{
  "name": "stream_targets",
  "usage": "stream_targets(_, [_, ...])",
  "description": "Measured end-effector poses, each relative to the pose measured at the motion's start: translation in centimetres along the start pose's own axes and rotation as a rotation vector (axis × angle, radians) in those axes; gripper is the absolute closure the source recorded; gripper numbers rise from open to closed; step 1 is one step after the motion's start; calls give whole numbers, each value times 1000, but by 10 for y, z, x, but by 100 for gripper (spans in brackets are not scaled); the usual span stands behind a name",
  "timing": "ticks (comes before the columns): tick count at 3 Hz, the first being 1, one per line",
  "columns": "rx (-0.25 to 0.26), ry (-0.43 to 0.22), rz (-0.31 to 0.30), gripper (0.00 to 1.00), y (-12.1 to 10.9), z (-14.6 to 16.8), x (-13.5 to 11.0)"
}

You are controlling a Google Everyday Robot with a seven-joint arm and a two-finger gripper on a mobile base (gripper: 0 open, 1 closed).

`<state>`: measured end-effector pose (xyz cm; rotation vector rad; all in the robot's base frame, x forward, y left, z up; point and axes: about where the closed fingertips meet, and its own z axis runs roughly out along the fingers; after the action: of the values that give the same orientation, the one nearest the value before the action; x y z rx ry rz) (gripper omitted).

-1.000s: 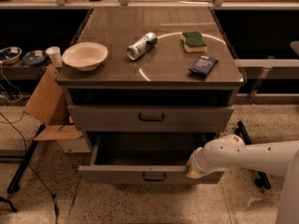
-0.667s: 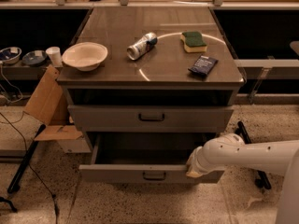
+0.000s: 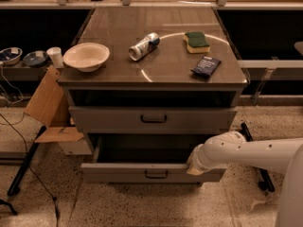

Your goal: Open middle drawer

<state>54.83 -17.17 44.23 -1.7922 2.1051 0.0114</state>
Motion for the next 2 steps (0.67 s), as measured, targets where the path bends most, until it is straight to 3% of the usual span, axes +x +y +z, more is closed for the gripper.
stream_targets(2, [7, -4, 7, 100, -15, 0, -9])
